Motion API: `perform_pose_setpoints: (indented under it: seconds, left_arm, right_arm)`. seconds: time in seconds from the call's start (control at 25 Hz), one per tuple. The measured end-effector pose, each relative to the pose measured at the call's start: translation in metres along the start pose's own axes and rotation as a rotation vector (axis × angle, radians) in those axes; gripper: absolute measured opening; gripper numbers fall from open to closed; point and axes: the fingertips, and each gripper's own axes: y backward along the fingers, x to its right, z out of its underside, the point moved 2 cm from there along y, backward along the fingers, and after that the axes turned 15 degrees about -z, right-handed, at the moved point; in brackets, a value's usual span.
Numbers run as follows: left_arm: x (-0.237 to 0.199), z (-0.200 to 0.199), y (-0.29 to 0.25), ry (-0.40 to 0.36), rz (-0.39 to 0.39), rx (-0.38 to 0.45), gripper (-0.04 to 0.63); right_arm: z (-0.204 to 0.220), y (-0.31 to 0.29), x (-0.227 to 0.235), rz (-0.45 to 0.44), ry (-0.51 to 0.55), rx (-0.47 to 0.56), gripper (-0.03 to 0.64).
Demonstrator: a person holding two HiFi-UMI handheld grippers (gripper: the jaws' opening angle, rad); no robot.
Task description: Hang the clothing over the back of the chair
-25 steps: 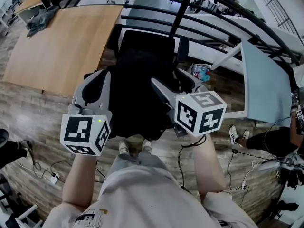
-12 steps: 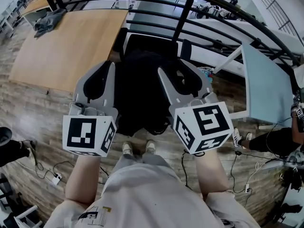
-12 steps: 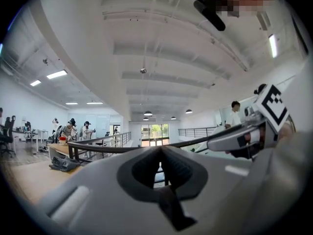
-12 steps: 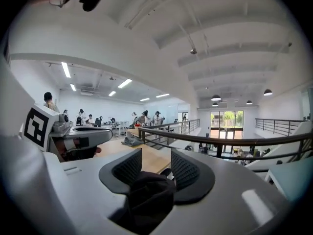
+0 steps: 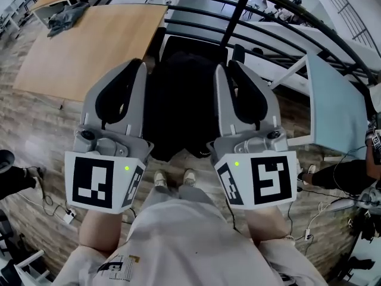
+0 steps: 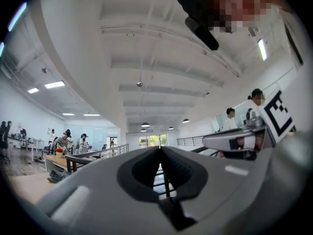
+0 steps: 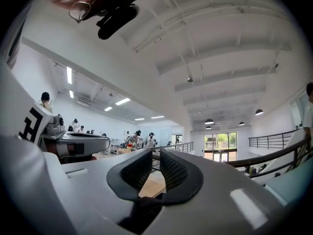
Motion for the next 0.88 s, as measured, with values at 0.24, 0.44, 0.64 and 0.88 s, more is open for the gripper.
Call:
perform_pose_setpoints:
  seconds: [0.24, 0.44, 0.64, 0.88]
  left_arm:
    - [-0.02, -0.007, 0.02, 0.028, -0.069, 0.102, 0.002]
    - [-0.028, 0.012, 0.024, 0.029, -0.093, 0.079, 0.002]
    - [-0.029, 0.03, 0.028, 0.015, -0.103, 0.037, 0.002]
    - [-0.03, 0.034, 0.028, 0.006, -0.091, 0.041, 0.002]
  right_arm:
    - [0.002, 0.002, -0.024, 0.002, 0.018, 0.041, 0.0]
    - [0.012, 0.001, -0.034, 0.015, 0.049, 0.039, 0.0]
    - [0.023, -0.002, -0.041, 0.01, 0.056, 0.008, 0.0]
    - [0.027, -0.006, -0.041, 0.022, 0.096, -0.018, 0.0]
